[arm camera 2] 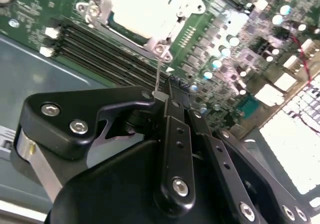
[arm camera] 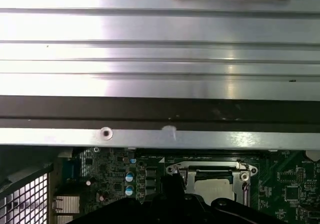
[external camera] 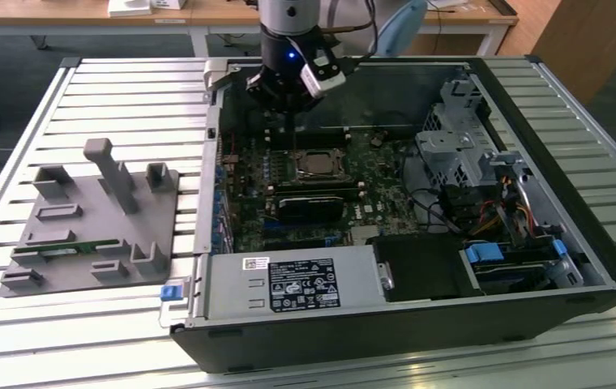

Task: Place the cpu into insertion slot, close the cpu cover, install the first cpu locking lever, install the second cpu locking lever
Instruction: 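Install the first cpu locking lever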

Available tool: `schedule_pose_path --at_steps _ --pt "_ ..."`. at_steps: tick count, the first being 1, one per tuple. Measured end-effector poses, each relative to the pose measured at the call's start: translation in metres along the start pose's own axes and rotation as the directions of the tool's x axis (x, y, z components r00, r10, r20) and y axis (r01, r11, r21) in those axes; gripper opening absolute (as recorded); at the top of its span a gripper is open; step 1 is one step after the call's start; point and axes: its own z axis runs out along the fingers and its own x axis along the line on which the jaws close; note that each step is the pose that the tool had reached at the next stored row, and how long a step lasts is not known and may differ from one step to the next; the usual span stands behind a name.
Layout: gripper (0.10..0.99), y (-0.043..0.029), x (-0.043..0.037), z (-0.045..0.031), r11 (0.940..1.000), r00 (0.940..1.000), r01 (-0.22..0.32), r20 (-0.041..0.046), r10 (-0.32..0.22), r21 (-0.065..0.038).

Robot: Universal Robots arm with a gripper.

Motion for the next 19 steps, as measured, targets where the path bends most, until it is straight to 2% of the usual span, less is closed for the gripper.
schedule_pose_path --at_steps 6,10,15,19 --pt "0.106 0.0011 -0.0195 0.0016 1.0000 1.0000 0.000 -0.0003 0.000 0.000" --pt "0.106 0.0011 -0.0213 0.0020 1.0000 1.0000 0.000 -0.0004 0.000 -0.001" --pt "0.106 0.0011 -0.0215 0.0034 0.9995 1.0000 -0.001 -0.0005 0.001 -0.031" --pt "0.106 0.0010 -0.0248 0.0068 0.9995 1.0000 -0.002 -0.0006 0.002 -0.032"
